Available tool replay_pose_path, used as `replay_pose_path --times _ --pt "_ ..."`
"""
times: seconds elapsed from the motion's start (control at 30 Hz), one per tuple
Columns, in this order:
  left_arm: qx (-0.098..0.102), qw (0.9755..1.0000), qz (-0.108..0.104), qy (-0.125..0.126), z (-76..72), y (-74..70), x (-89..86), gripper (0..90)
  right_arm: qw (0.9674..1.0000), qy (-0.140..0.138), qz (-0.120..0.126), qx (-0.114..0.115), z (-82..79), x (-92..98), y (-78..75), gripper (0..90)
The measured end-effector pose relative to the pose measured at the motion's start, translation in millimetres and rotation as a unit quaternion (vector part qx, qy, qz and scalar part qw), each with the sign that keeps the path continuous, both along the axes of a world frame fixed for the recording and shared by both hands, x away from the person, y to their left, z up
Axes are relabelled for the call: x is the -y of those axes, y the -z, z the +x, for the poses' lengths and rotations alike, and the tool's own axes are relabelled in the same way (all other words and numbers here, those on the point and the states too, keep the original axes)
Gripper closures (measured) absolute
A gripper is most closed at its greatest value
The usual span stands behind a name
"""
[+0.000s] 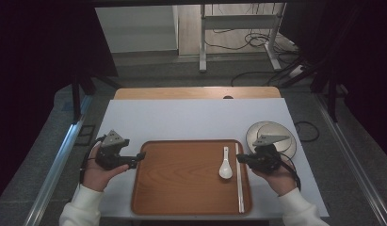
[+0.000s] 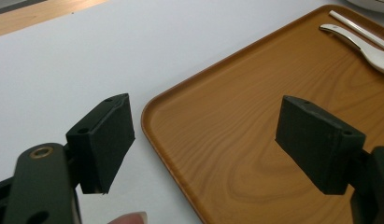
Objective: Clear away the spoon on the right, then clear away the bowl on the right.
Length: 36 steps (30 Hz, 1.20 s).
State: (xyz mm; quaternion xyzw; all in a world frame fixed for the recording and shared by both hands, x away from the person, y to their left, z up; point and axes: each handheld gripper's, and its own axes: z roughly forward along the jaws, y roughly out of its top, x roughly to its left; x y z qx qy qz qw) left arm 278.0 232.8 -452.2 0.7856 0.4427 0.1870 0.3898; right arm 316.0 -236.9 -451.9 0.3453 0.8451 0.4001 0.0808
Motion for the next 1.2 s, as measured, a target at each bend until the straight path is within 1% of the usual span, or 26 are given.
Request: replay_pose_path --times 0.13,0.3,0.33,0.37,0.4,0.43,0.5,0.63,0.73,0.83,1.0,1.1,1.13,1.2 --pt "0.000 1.0000 0.001 0.000 -0.2 0.0 0.7 19.4 0.9999 0.011 0.007 0.004 0.2 11.3 -2.0 90.0" --pt "0.002 1.0000 0.001 0.002 -0.9 -1.0 1.4 19.4 0.9997 0.018 0.012 0.006 1.4 16.9 -3.6 90.0" --pt "0.002 1.0000 0.001 0.002 -0.9 -1.0 1.4 19.3 0.9997 0.020 0.014 0.009 1.4 18.1 -4.5 88.7" --pt "0.002 1.0000 0.001 0.002 -0.9 -0.8 1.4 19.3 0.9996 0.021 0.015 0.012 1.5 19.1 -5.1 83.5" --pt "0.002 1.0000 0.001 0.002 -0.8 -0.6 1.3 19.3 0.9994 0.024 0.017 0.017 1.3 20.1 -6.2 73.9" --pt "0.002 1.0000 0.001 0.002 -0.8 -0.4 1.3 19.3 0.9993 0.025 0.018 0.020 1.3 21.1 -7.5 67.2" --pt "0.001 1.0000 0.002 0.002 -0.7 -0.2 1.3 19.3 0.9991 0.028 0.017 0.025 0.8 23.7 -10.5 63.2" --pt "0.000 1.0000 0.003 0.002 -0.9 0.3 2.0 19.3 0.9984 0.039 0.026 0.031 0.4 31.2 -17.2 53.1" --pt "0.001 1.0000 0.004 0.002 -1.5 -0.7 2.2 19.3 0.9975 0.051 0.033 0.037 1.8 40.1 -22.6 48.9" --pt "0.002 1.0000 0.002 0.001 -1.1 -1.3 2.7 19.3 0.9964 0.063 0.040 0.040 3.3 48.6 -27.2 46.9" --pt "-0.002 1.0000 0.003 0.004 -0.4 -0.1 4.3 19.3 0.9945 0.086 0.044 0.042 7.8 65.0 -33.4 46.5" --pt "-0.001 1.0000 0.001 0.005 -0.8 -1.0 4.8 19.3 0.9920 0.107 0.047 0.047 13.6 78.0 -37.9 46.5" --pt "-0.001 1.0000 0.001 0.006 -0.8 -1.0 5.1 19.3 0.9903 0.122 0.048 0.046 17.2 84.4 -40.1 46.5" --pt "-0.001 1.0000 0.002 0.006 -0.5 -0.6 5.5 19.3 0.9880 0.141 0.045 0.042 23.7 93.4 -41.9 46.6"
